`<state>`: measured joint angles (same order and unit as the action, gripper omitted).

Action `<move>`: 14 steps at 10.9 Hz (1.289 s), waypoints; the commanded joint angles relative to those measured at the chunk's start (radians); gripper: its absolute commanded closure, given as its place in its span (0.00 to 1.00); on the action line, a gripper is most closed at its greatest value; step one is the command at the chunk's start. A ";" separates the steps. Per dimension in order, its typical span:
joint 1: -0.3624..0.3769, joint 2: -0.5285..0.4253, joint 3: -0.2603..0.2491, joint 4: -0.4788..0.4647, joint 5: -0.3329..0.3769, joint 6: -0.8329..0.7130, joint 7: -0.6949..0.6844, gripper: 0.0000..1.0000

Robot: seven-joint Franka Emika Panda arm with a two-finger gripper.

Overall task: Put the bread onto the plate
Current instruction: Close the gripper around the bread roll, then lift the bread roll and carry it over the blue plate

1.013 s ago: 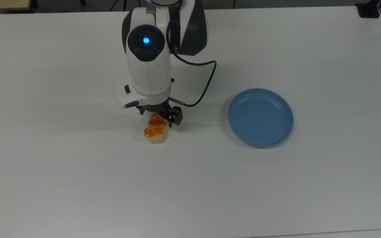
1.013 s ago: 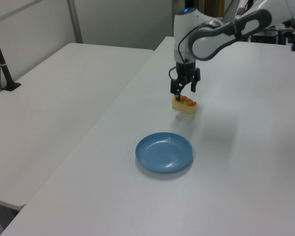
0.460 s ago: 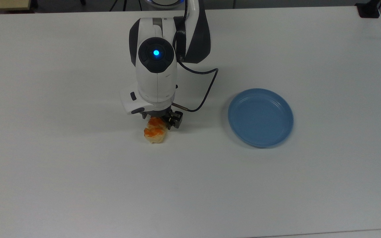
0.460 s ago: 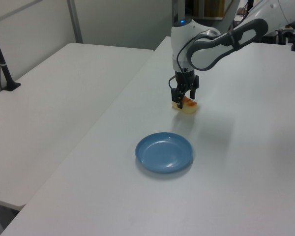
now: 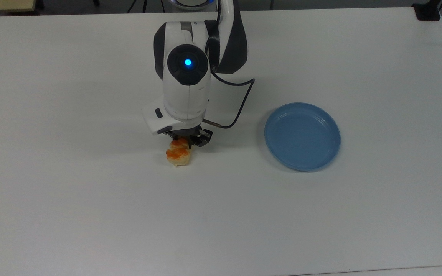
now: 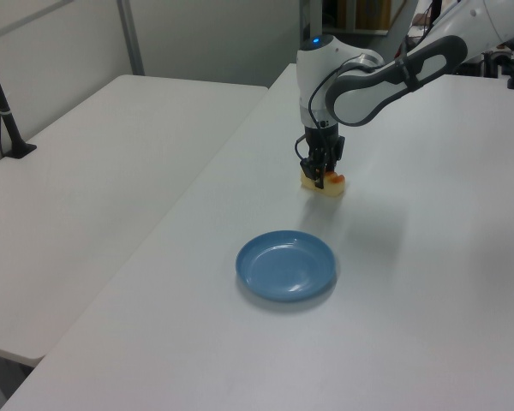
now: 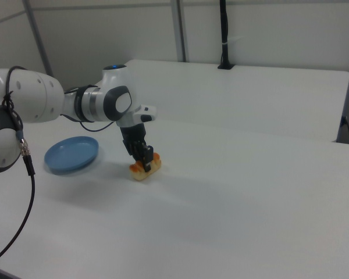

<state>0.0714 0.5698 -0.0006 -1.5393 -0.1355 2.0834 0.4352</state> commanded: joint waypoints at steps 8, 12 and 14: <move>0.298 -0.081 -0.004 0.039 -0.002 0.017 0.043 0.58; 0.387 -0.033 0.008 0.059 0.001 0.167 0.063 0.57; 0.412 -0.007 0.008 0.053 -0.001 0.184 0.063 0.57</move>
<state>0.4584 0.5284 0.0088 -1.4970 -0.1354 2.2385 0.4826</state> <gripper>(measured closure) 0.568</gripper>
